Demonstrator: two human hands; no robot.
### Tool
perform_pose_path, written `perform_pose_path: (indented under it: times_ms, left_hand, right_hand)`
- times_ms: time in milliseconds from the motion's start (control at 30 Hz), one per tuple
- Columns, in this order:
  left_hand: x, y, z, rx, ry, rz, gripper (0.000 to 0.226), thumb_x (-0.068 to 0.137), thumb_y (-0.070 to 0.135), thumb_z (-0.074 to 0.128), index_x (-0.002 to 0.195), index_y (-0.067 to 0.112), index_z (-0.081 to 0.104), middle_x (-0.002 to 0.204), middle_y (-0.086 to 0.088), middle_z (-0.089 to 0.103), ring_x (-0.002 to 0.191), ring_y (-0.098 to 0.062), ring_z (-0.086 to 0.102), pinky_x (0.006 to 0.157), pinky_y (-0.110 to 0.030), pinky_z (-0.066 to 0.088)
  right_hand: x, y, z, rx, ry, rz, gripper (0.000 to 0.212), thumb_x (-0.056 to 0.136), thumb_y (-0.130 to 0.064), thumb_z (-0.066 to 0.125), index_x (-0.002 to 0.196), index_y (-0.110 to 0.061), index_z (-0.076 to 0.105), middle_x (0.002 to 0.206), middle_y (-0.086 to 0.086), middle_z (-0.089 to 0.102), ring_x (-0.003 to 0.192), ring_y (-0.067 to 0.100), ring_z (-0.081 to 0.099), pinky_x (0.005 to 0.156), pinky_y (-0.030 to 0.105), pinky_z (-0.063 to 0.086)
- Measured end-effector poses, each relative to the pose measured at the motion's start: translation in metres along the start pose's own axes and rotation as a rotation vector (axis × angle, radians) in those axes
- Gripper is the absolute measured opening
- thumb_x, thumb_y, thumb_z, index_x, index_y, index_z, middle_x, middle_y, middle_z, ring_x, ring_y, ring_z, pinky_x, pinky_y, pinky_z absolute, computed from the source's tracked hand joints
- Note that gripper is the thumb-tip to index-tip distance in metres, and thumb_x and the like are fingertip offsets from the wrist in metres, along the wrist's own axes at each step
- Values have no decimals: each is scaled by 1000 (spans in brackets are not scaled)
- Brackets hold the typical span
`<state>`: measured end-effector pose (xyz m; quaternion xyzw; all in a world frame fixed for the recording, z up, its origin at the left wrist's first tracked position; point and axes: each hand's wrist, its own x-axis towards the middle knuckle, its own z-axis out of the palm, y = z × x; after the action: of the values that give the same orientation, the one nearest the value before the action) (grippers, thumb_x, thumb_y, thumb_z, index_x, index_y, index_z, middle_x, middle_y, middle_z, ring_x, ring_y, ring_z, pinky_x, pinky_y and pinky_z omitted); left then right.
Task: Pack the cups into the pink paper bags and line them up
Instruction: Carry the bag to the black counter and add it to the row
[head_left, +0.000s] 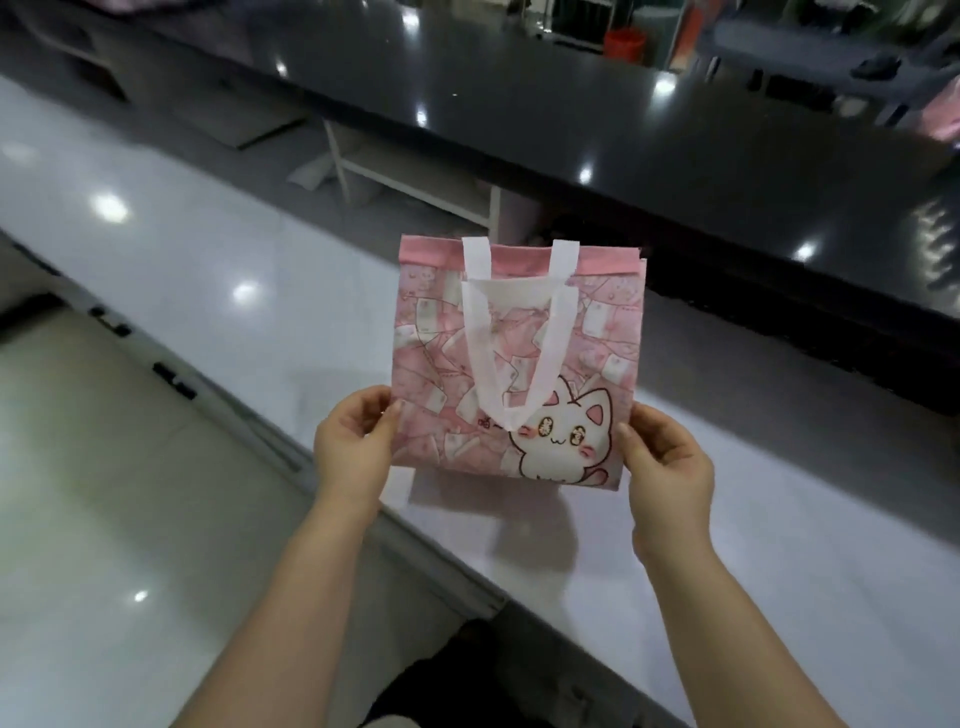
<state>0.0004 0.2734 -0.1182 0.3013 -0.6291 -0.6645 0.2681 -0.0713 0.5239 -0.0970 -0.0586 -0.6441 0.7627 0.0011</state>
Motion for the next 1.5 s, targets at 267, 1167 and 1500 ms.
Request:
perform_pose_path:
  times_ms: [267, 1167, 1500]
  left_hand:
    - [-48, 40, -132, -154, 362, -31, 18, 91, 5, 65, 98, 20, 70, 88, 1, 75, 81, -15, 71, 68, -29, 59]
    - [37, 92, -655, -230, 991, 3, 19, 94, 8, 62, 108, 17, 70, 107, -9, 73, 102, -28, 69, 86, -37, 57]
    - [249, 170, -731, -220, 1023, 197, 19, 93, 9, 63, 103, 24, 71, 100, 4, 75, 94, -12, 72, 76, -27, 58]
  right_hand:
    - [-45, -6, 104, 96, -408, 87, 19, 88, -1, 66, 98, -16, 73, 96, 1, 76, 89, 15, 72, 68, 22, 56]
    - [-337, 71, 659, 103, -1096, 194, 19, 88, -11, 68, 87, -27, 78, 93, 1, 76, 84, 16, 73, 61, 25, 57]
    - [-260, 49, 886, 260, -1271, 93, 17, 90, -6, 64, 95, -20, 73, 91, -3, 74, 83, 13, 71, 58, 25, 56]
